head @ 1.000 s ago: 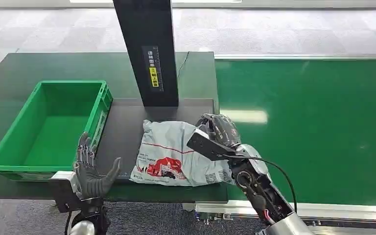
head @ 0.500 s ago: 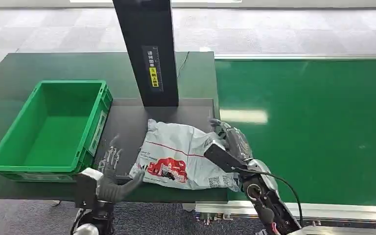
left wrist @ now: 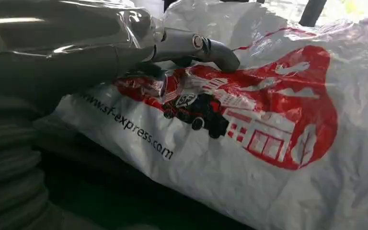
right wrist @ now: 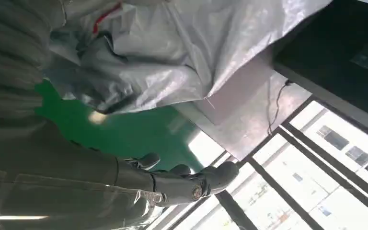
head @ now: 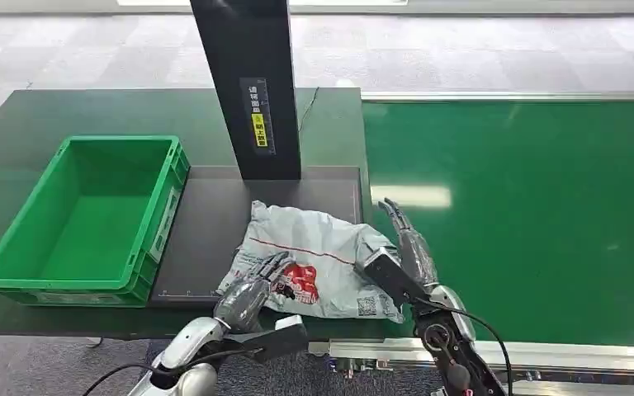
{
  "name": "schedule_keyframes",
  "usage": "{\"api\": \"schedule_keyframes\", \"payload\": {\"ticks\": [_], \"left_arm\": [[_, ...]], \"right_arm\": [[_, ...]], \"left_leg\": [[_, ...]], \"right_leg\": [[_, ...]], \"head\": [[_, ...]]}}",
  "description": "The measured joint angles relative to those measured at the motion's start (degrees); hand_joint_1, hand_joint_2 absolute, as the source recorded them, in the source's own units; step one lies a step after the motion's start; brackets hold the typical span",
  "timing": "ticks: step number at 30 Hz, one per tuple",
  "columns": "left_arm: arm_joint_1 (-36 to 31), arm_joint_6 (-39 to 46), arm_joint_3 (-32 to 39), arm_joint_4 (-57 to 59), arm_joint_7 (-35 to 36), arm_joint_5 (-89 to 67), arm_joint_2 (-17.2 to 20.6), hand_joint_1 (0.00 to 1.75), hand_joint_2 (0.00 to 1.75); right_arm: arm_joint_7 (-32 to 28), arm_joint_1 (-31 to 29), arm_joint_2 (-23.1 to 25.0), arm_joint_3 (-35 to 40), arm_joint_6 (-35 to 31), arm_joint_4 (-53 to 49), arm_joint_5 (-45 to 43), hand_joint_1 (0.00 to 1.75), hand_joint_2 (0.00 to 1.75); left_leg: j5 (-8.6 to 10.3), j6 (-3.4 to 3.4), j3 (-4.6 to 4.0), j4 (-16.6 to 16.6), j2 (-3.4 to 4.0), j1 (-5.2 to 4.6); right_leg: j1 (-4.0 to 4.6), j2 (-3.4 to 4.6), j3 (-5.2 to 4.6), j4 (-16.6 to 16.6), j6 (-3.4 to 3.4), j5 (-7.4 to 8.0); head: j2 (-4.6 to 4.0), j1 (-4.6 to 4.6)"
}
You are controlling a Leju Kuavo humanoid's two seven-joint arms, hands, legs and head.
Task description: Moved the parcel from conveyor to table for the left to box.
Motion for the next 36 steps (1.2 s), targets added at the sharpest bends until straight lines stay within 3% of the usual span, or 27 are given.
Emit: {"api": "schedule_keyframes", "payload": {"ticks": [6, 7, 8, 9, 20, 36], "left_arm": [[-2.1, 3.0, -0.3, 4.9, 4.7, -1.0, -1.5, 0.0, 1.75], [-2.3, 3.3, -0.2, 5.4, 5.2, -1.0, -1.7, 0.24, 1.75], [-2.5, 4.0, 0.0, 6.1, 5.7, -1.0, -2.0, 1.59, 1.75], [-2.7, 4.6, 0.4, 6.5, 5.9, -1.0, -2.2, 1.75, 1.75], [-1.9, 9.1, 4.3, 6.6, 3.2, 1.4, -3.2, 1.75, 1.75], [0.3, 18.0, 9.0, 4.1, -3.5, 2.6, -2.9, 1.75, 1.75]], "right_arm": [[1.1, 3.2, 0.0, -1.4, 0.4, -2.0, 1.0, 0.0, 1.75], [1.2, 3.4, 0.0, -1.5, 0.4, -2.1, 1.0, 0.0, 1.75], [1.3, 3.5, 0.0, -1.7, 0.8, -2.3, 1.1, 0.0, 1.75], [1.4, 3.6, 0.1, -1.7, 1.0, -2.4, 1.1, 0.0, 1.75], [0.9, 4.8, 0.6, -2.7, 2.3, -3.9, 0.7, 0.0, 1.75], [-1.8, 7.1, 1.4, -5.3, 3.3, -6.6, -3.6, 0.0, 1.75]], "left_leg": [[-0.01, 0.0, 0.0, 0.0, 0.04, 0.0], [0.0, 0.0, 0.01, 0.0, 0.04, 0.0], [0.0, 0.0, 0.04, 0.0, 0.05, 0.0], [0.01, 0.0, 0.06, 0.0, 0.07, 0.0], [0.21, -0.05, 0.22, -0.1, 0.08, 0.02], [0.27, -0.06, -0.1, 0.0, 0.06, 0.01]], "right_leg": [[0.0, 0.01, 0.03, 0.0, 0.0, 0.0], [0.0, 0.01, 0.05, 0.0, 0.0, 0.0], [0.0, 0.01, 0.07, 0.0, -0.01, 0.01], [0.0, 0.02, 0.09, 0.0, -0.02, 0.03], [0.01, 0.02, 0.33, 0.0, -0.08, 0.2], [0.01, 0.02, -0.09, 0.0, -0.09, 0.24]], "head": [[0.02, -0.02], [0.02, 0.0], [0.0, 0.0], [0.0, 0.0], [0.02, -0.04], [0.0, -0.04]]}}
